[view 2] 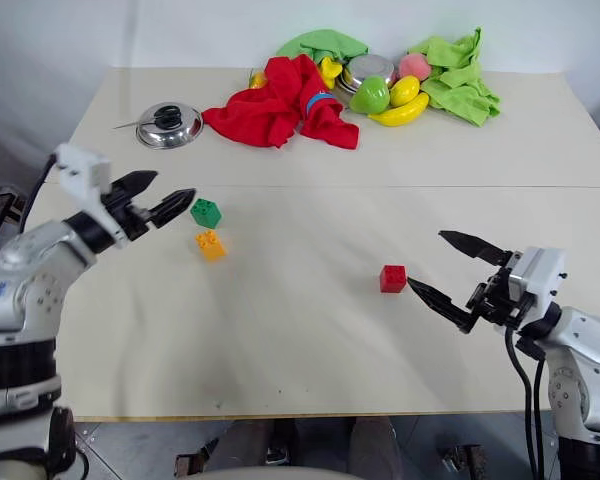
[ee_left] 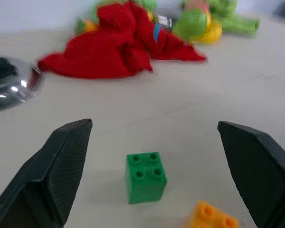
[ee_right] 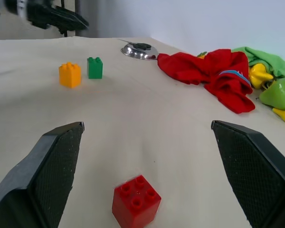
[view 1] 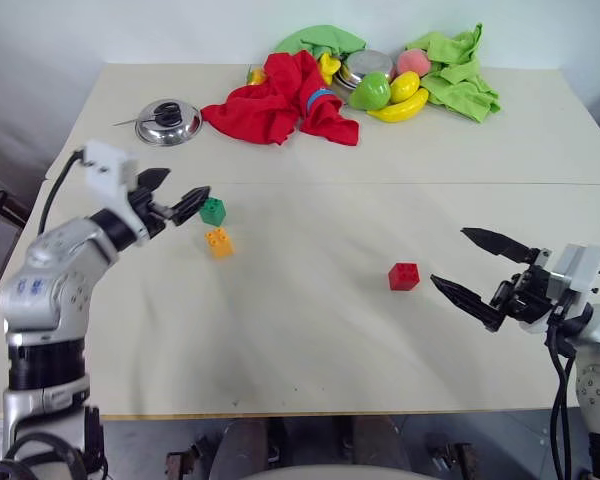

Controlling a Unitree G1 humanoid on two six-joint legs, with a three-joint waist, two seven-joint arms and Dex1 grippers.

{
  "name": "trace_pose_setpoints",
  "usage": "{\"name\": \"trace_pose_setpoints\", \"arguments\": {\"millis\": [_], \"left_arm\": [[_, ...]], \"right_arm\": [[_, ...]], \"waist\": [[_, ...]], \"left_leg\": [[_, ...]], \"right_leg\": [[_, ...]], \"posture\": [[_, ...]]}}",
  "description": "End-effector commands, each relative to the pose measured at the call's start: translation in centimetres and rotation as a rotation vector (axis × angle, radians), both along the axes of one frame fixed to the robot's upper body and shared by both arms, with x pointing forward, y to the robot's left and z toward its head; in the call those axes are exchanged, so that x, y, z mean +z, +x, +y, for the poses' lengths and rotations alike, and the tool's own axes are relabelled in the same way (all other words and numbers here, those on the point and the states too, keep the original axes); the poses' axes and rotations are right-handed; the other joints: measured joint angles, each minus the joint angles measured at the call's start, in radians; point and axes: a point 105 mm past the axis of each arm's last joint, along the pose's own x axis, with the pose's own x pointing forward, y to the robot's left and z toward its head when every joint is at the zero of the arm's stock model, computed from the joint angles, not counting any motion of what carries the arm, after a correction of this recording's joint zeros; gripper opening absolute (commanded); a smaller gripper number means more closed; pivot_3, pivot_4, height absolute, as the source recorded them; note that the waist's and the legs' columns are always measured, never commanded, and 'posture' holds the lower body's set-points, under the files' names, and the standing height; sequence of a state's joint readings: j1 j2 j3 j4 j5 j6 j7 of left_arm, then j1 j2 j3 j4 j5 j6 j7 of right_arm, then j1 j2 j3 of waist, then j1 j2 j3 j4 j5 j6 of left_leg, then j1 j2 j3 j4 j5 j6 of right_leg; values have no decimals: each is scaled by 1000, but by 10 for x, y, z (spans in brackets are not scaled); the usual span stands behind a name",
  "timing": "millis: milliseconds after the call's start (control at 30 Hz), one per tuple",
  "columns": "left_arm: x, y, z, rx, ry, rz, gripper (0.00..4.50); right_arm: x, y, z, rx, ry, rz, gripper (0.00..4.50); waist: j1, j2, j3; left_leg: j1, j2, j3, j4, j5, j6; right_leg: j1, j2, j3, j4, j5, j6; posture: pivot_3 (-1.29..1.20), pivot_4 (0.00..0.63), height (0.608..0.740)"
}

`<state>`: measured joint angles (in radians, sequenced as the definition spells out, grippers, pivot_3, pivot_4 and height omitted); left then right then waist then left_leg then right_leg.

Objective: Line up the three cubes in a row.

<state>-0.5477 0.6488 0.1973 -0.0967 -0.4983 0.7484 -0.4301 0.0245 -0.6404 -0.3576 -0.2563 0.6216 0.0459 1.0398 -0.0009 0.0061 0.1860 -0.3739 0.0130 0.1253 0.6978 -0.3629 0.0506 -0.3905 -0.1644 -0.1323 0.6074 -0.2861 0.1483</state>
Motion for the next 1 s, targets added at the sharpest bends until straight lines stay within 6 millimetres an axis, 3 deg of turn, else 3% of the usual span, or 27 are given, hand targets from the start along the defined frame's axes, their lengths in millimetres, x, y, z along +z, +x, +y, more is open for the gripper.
{"name": "trace_pose_setpoints", "arguments": {"millis": [33, 167, 567, 667, 933, 1000], "left_arm": [[-4, 17, 4, 95, 68, 120, 4500], [-11, 33, 3, 111, 172, 215, 4500], [-37, 43, 1, 98, 227, 321, 4500], [-33, 46, 2, 107, 210, 307, 3921], [-28, 49, 1, 60, 185, 252, 1474], [-16, 50, 3, 12, 203, 158, 1478]], "right_arm": [[12, -4, 9, 20, 15, -27, 4496], [14, -5, 16, 31, 25, -14, 4496], [-1, -16, 3, 4, 33, -4, 4496], [-6, -16, 0, -4, 39, -3, 4500], [-17, -15, -7, -2, 42, 10, 4500], [-19, -14, -9, -2, 39, 13, 4500]], "waist": [[2, 0, 0], [2, 0, 0], [5, -1, 1], [5, -2, 1], [4, -2, 1], [4, -2, 1]], "left_leg": [[0, 0, 0, 0, 0, 0], [0, -1, 0, 0, 1, -1], [-1, -1, 1, 0, 1, -2], [-1, -1, 1, 0, 1, -2], [-1, -1, 1, 1, 1, -2], [-1, -1, 1, 1, 1, -2]], "right_leg": [[0, 0, 0, 0, 0, 0], [0, 2, 0, 0, 0, 0], [0, 4, 0, -2, 0, 0], [0, 4, 0, -2, 0, 0], [0, 4, 0, -1, 0, 0], [0, 4, 0, -1, 0, 0]], "posture": [[0, 150, 740], [0, 150, 740], [0, 150, 740], [0, 150, 740], [0, 150, 740], [0, 150, 740]]}}
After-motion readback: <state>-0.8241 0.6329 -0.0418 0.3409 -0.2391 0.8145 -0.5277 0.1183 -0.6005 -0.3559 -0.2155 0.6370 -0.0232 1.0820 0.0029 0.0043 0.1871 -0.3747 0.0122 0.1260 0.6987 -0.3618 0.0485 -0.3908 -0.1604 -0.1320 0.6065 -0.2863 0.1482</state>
